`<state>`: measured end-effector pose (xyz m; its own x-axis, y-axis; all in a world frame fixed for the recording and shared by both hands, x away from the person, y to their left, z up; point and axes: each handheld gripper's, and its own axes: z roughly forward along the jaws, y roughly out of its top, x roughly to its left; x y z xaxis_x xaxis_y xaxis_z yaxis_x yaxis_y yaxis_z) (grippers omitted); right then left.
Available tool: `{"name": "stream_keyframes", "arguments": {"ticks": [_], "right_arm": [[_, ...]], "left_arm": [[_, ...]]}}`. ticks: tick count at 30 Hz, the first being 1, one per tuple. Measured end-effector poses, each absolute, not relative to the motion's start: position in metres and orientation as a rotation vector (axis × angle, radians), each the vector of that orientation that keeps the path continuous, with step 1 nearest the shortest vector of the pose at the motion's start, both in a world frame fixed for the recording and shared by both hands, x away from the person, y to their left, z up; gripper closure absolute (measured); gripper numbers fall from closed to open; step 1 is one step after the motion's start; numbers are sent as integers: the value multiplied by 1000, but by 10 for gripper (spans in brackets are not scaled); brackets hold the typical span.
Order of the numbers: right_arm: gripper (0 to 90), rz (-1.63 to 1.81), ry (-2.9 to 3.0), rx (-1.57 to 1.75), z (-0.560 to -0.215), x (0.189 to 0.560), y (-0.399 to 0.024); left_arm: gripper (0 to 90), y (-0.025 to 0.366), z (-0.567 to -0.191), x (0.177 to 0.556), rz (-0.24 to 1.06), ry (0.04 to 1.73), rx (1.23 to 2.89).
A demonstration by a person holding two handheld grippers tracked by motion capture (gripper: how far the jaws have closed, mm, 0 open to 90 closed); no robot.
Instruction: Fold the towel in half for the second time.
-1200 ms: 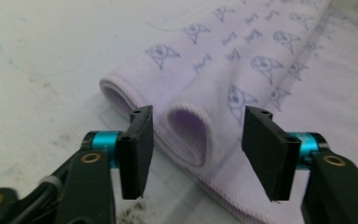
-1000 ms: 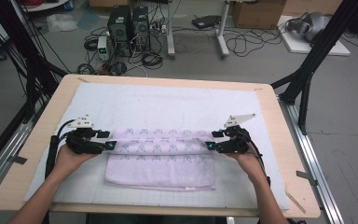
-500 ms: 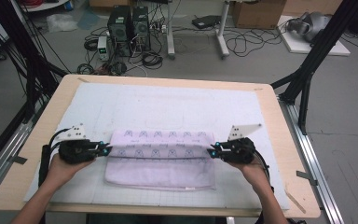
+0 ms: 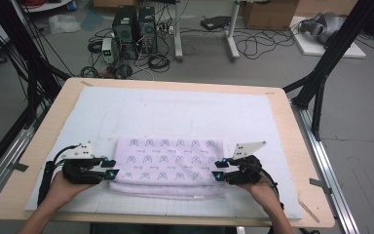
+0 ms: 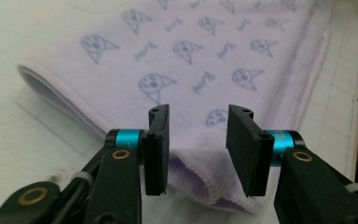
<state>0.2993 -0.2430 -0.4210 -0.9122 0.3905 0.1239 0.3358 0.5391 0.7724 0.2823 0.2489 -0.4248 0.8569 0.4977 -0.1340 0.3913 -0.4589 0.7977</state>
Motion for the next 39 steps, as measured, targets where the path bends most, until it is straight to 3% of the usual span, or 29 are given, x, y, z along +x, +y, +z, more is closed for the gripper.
{"name": "stream_keyframes", "arguments": {"ticks": [7, 10, 12, 21, 22, 24, 26, 32, 39], "right_arm": [[589, 1252, 2766, 601, -439, 287, -239], [787, 1256, 2750, 586, -441, 287, -239], [856, 1263, 2767, 590, -439, 289, -239], [867, 1397, 2720, 514, -405, 274, -247], [861, 1404, 2733, 491, -405, 269, -246], [767, 1430, 2779, 483, -411, 262, -246], [716, 1442, 2769, 529, -416, 263, -248], [576, 1401, 2677, 637, -411, 286, -249], [482, 1322, 2563, 754, -409, 328, -251]], "left_arm": [[632, 241, -441, 276, 154, 643, 2164], [803, 239, -441, 275, 183, 632, 2166], [856, 239, -439, 275, 184, 632, 2163], [868, 255, -407, 253, 201, 571, 2097], [859, 254, -411, 248, 176, 570, 2105], [705, 255, -416, 247, 183, 579, 2138], [635, 257, -418, 251, 191, 610, 2126], [557, 257, -414, 276, 270, 678, 2070], [537, 250, -418, 311, 332, 759, 2038]]}}
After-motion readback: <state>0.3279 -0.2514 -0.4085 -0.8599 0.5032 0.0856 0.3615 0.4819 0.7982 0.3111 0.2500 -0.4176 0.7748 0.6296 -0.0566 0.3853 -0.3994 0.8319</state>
